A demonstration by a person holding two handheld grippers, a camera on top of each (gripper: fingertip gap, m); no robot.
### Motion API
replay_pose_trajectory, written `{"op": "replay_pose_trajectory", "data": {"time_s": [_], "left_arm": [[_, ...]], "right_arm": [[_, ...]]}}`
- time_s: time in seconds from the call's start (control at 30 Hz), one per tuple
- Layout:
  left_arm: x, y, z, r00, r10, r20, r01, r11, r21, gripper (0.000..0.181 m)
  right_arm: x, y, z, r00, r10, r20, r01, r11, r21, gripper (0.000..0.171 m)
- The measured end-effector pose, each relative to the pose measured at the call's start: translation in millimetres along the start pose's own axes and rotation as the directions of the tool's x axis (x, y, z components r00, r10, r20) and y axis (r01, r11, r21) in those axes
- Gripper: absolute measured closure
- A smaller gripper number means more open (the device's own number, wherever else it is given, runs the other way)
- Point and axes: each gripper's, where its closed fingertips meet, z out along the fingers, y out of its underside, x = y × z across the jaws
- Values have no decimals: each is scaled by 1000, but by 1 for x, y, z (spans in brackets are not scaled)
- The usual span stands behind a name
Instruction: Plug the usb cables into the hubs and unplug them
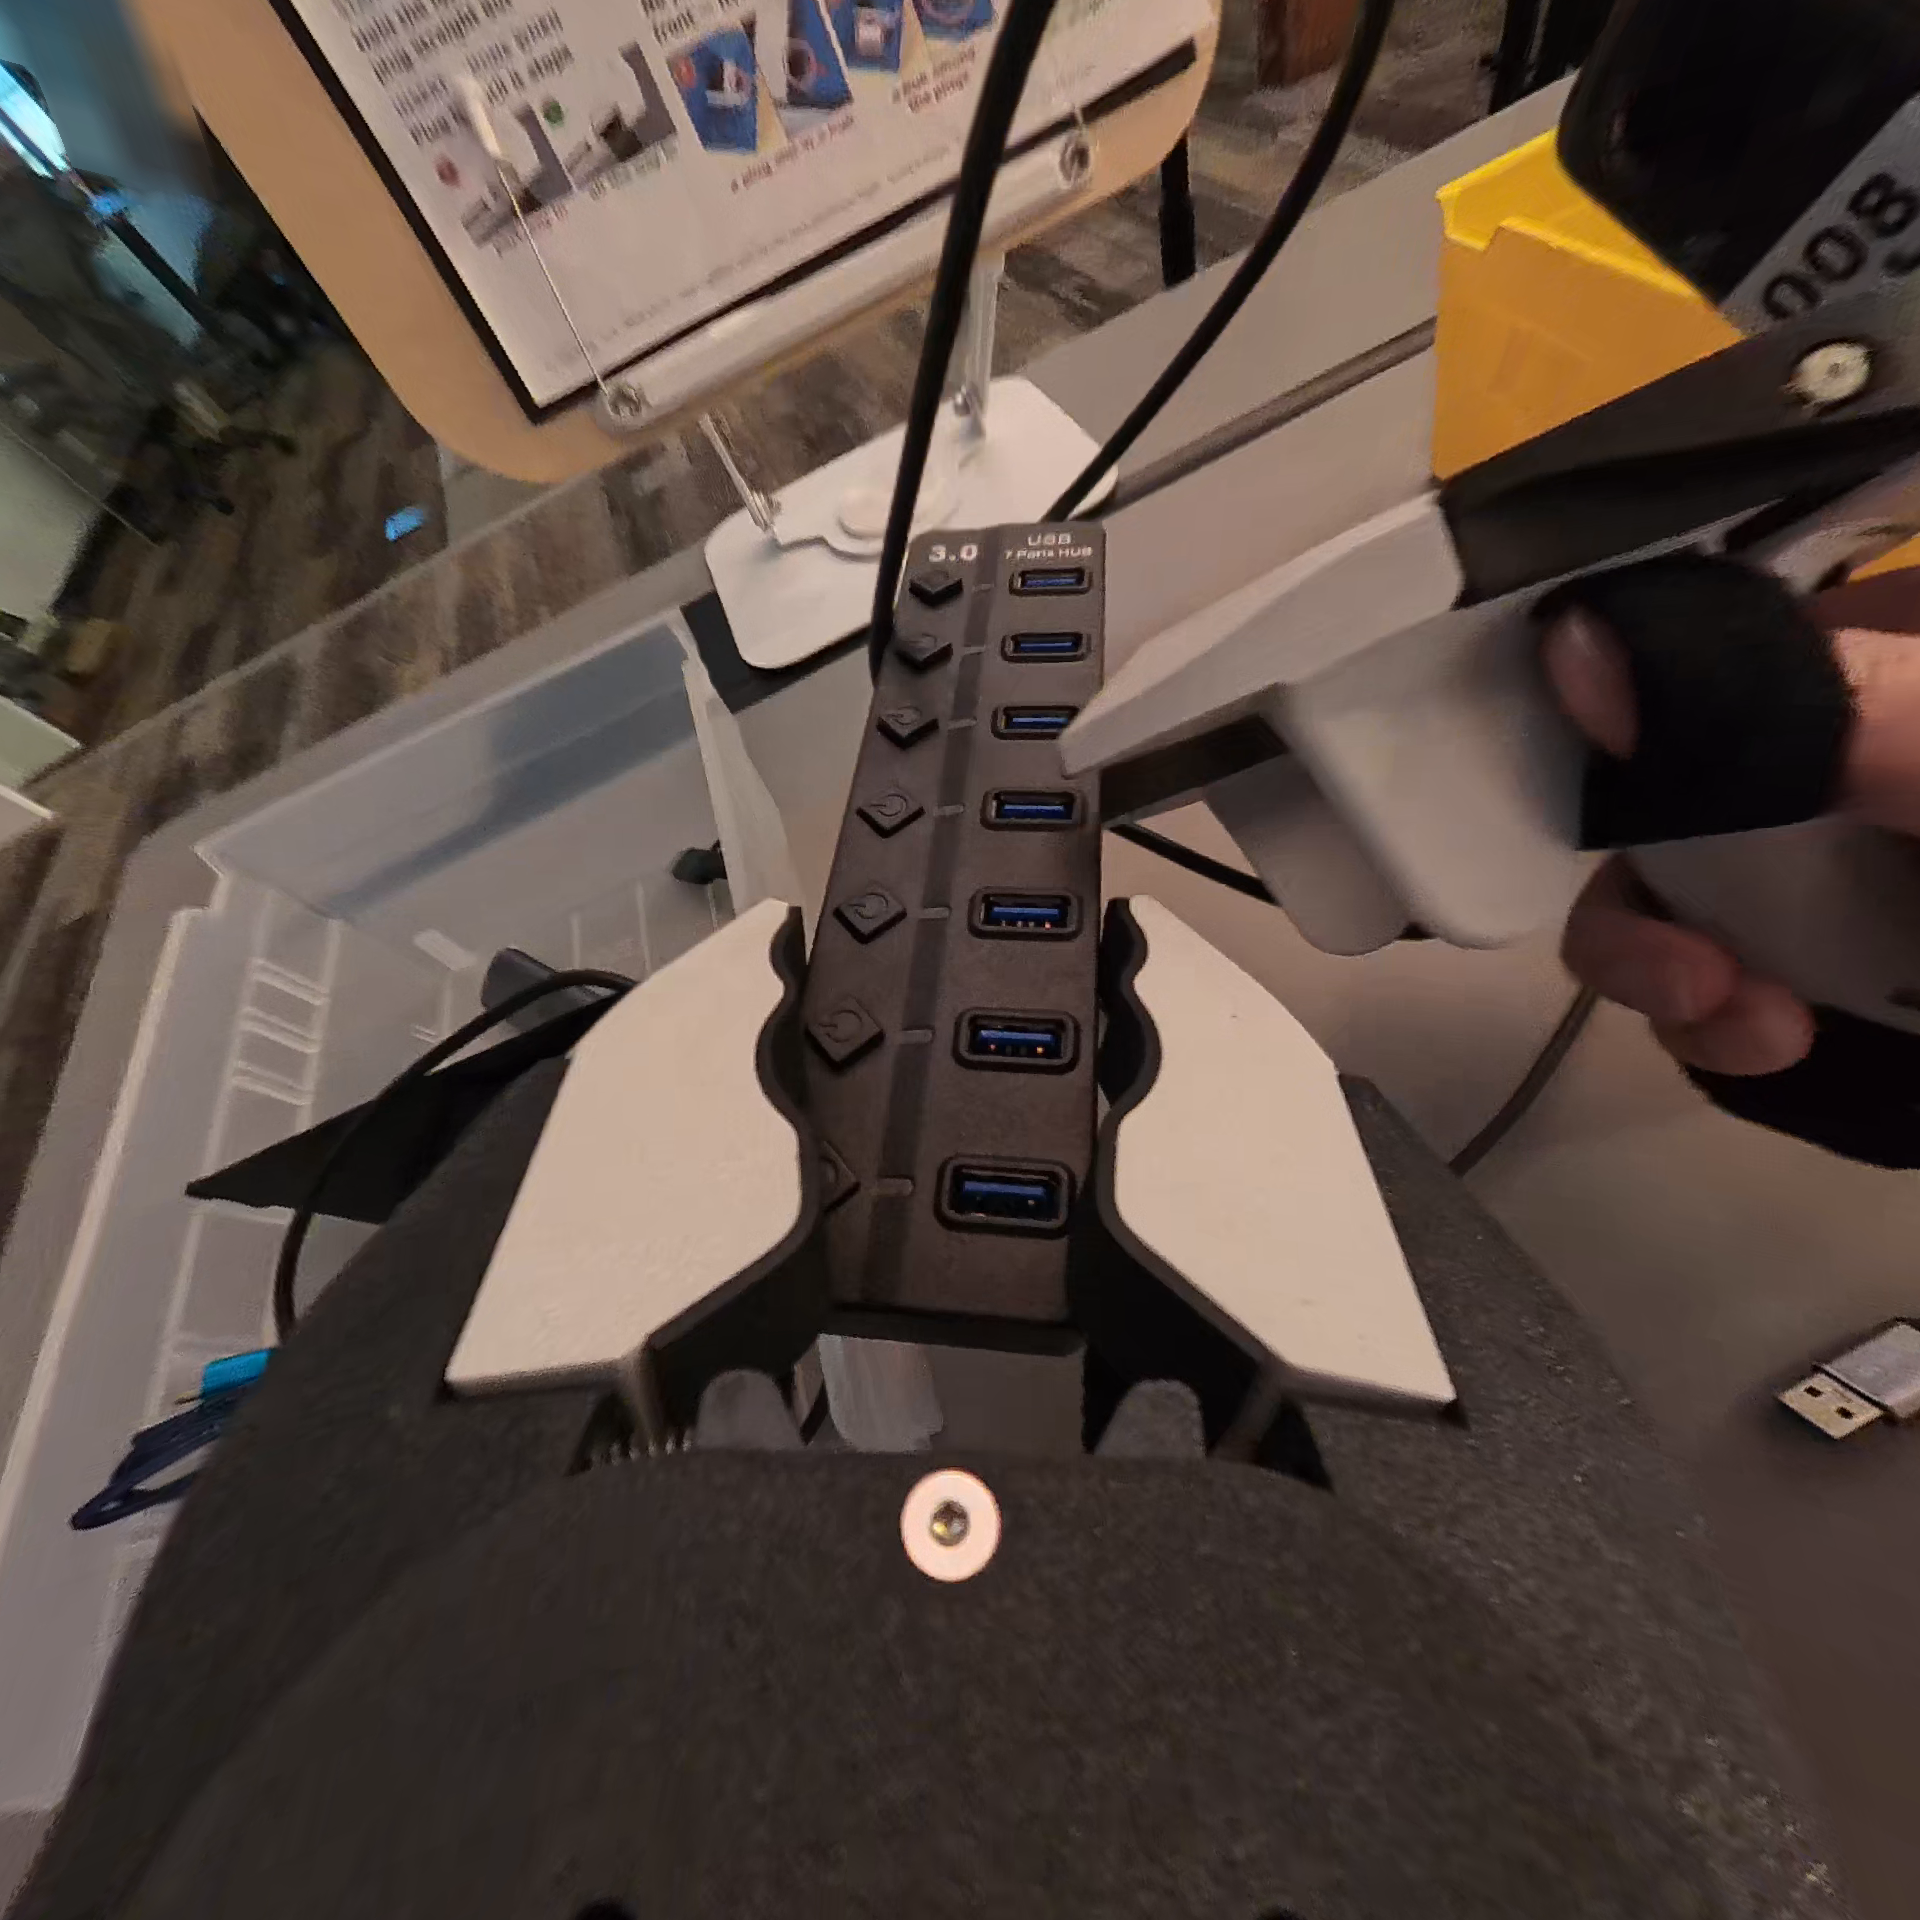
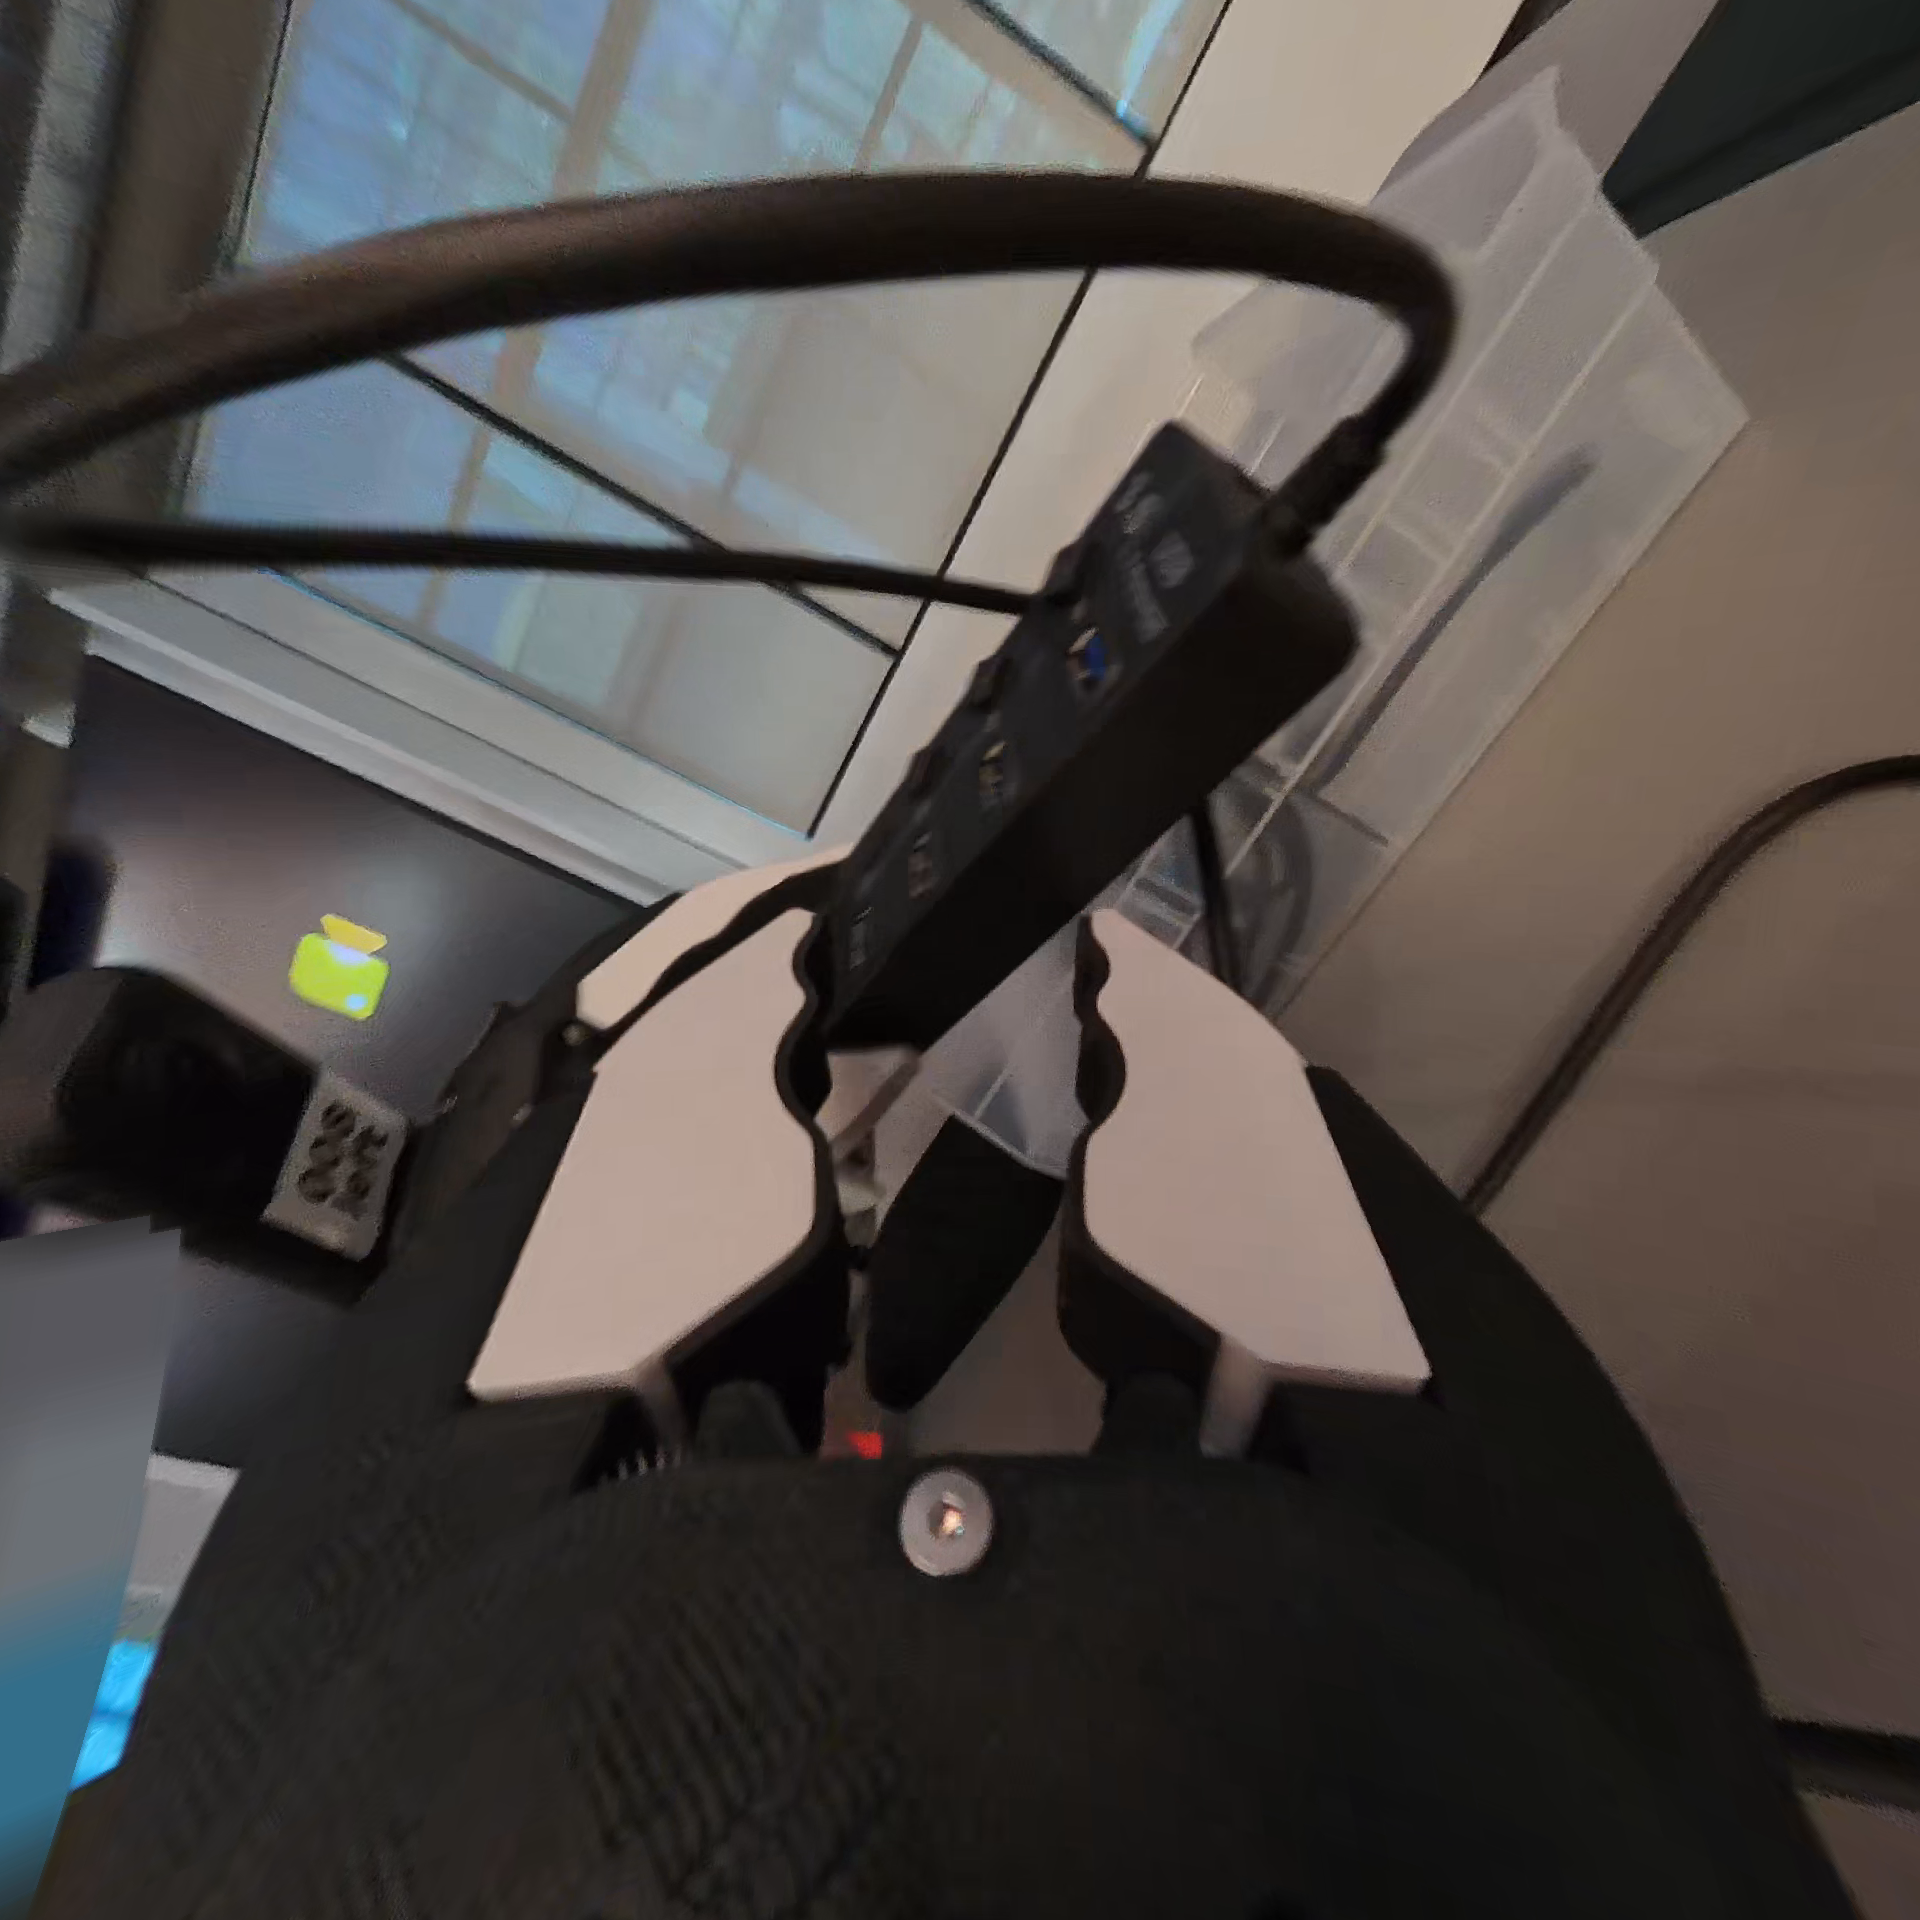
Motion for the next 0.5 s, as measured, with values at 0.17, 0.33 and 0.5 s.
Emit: {"op": "replay_pose_trajectory", "data": {"time_s": [0.17,0.33,0.5], "left_arm": [[18,-11,-10,1000,22,-21,-21,998,53,126],[32,-10,-13,997,75,22,-77,996,50,127],[50,-10,-25,984,-18,-175,27,998,49,124]], "right_arm": [[-5,-14,-6,999,22,38,-25,996,88,123],[-19,-24,-18,982,87,170,-104,990,93,146],[-42,-30,-23,983,-131,124,127,991,44,146]]}}
